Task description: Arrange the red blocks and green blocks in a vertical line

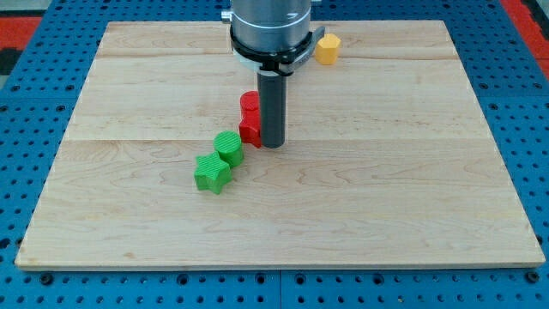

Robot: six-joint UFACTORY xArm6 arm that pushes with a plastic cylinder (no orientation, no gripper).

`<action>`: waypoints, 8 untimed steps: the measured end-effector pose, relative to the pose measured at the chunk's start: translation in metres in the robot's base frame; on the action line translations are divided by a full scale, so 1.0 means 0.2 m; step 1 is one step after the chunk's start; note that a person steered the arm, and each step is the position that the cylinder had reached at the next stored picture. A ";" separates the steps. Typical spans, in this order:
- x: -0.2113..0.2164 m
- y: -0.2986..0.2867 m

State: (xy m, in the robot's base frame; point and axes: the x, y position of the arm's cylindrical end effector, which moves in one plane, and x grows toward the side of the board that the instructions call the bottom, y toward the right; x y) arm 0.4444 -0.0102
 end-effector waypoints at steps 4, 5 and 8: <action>-0.22 0.15; -0.26 0.03; -0.28 0.00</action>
State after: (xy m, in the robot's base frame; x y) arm 0.3894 -0.0102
